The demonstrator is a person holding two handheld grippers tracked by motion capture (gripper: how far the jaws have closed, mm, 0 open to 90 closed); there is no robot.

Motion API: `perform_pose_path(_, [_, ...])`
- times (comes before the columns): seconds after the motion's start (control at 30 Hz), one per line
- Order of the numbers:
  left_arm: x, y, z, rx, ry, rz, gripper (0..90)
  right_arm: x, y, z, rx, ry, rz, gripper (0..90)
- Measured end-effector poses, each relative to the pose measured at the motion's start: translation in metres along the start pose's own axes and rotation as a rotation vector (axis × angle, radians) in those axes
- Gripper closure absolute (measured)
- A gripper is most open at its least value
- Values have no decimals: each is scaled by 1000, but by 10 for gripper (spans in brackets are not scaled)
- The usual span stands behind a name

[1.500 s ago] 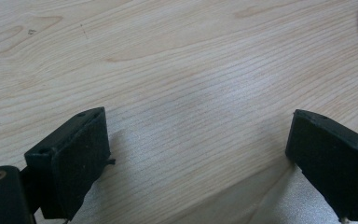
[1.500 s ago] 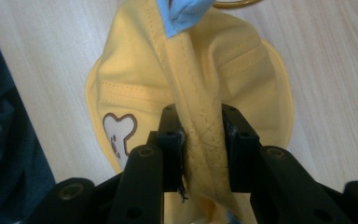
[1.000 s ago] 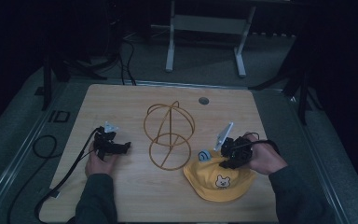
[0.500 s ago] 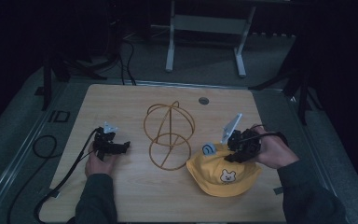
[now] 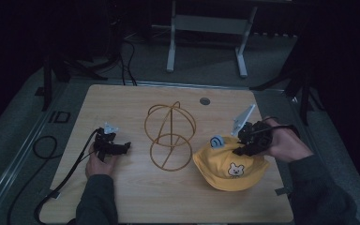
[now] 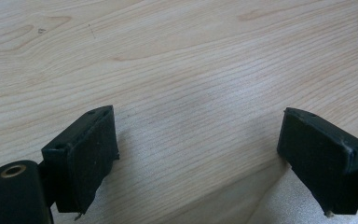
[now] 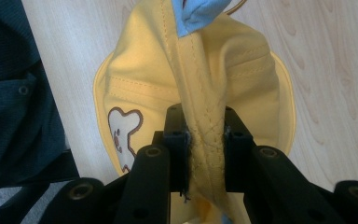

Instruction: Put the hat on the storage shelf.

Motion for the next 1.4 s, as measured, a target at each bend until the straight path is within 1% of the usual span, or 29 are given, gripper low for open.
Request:
perform_pose_path(0.1, [0, 0, 0, 2, 1, 1, 118, -6, -1, -5, 7, -11, -18, 767])
perform_pose_path(0.2, [0, 0, 0, 3, 1, 2, 118, -11, -3, -11, 29, -1, -23, 768])
perform_pose_path(0.4, [0, 0, 0, 3, 0, 2, 118, -24, -9, -17, 38, 9, -62, 769])
perform_pose_path(0.47, [0, 0, 0, 3, 0, 3, 118, -28, -9, -19, 40, 14, -67, 768])
perform_pose_path(0.6, [0, 0, 0, 3, 0, 3, 118, -32, -8, -24, 47, 24, -73, 768])
perform_pose_path(0.87, [0, 0, 0, 3, 1, 3, 118, -39, -10, -34, 76, 27, -114, 768])
perform_pose_path(1.03, [0, 0, 0, 3, 1, 3, 118, -42, -12, -36, 79, 27, -125, 768])
perform_pose_path(1.2, [0, 0, 0, 3, 1, 3, 118, -45, -13, -39, 78, 26, -116, 768])
perform_pose_path(1.4, [0, 0, 0, 3, 2, 5, 118, -50, -15, -41, 75, 24, -127, 768])
Point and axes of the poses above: each handheld gripper's, and its own axes: x roughly forward along the jaws, y roughly out of its underside, z roughly to its left, the point moved 10 cm from there along x, roughly forward along the jaws, and after that the axes turned 10 degrees about x, right-handed, at the moved point
